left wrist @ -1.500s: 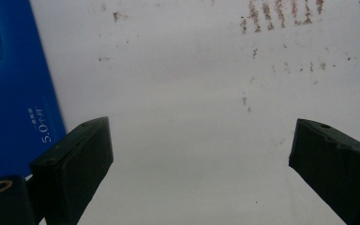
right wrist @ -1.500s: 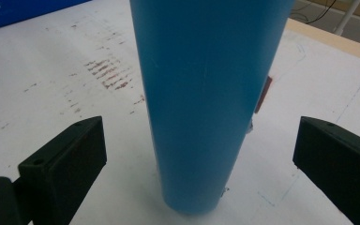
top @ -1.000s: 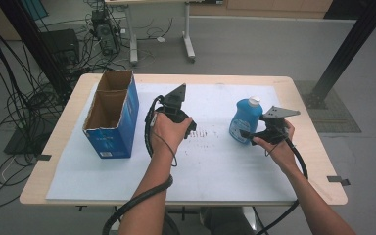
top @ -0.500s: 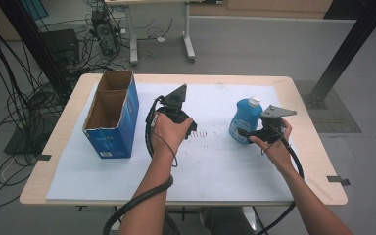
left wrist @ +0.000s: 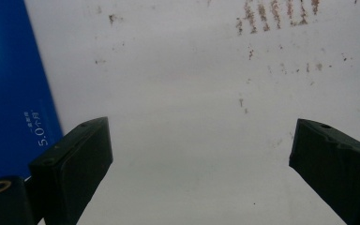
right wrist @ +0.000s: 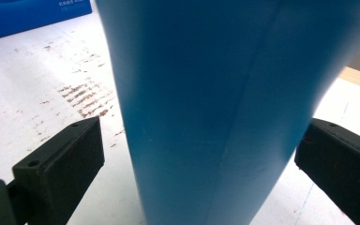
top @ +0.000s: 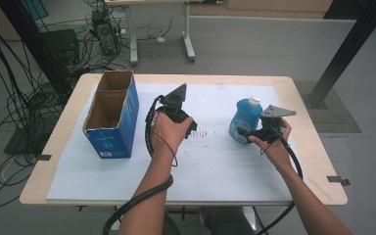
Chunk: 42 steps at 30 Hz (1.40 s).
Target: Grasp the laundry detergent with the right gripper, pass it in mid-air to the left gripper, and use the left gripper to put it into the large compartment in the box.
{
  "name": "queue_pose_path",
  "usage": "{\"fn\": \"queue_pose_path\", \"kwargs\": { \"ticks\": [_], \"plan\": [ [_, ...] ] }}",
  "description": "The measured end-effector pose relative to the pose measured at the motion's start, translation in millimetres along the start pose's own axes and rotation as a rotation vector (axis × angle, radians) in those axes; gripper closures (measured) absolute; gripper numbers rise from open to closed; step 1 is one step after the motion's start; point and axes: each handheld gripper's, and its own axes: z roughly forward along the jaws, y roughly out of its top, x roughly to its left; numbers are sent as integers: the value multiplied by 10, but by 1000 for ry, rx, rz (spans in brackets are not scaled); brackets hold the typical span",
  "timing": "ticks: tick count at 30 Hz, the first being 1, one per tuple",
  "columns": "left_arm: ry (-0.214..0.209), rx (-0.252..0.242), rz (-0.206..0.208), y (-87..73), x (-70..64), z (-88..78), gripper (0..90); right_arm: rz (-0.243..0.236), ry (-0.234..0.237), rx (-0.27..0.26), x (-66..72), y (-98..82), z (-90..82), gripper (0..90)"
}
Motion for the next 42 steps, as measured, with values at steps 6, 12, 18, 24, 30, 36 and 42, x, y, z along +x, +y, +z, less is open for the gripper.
{"fn": "queue_pose_path", "kwargs": {
  "ticks": [6,12,18,24,30,36,42],
  "plan": [
    [3,0,4,1,-1,-2,65,0,-2,-4,1,3,1,16],
    [1,1,5,5,-16,6,66,0,-4,-13,-2,8,-8,15],
    [1,-6,7,12,-35,-6,66,-2,-3,-14,-2,9,-12,16],
    [1,-5,9,17,-45,-18,66,-3,-6,-21,-3,15,-19,16],
    [2,-5,9,20,-36,-27,66,-5,-7,-25,1,20,-18,16],
    [1,-8,6,20,-28,-31,65,-9,-4,-25,5,23,-15,18],
    [-1,-8,5,18,-31,-25,65,-10,-2,-28,9,27,-13,17]
  ]
}}
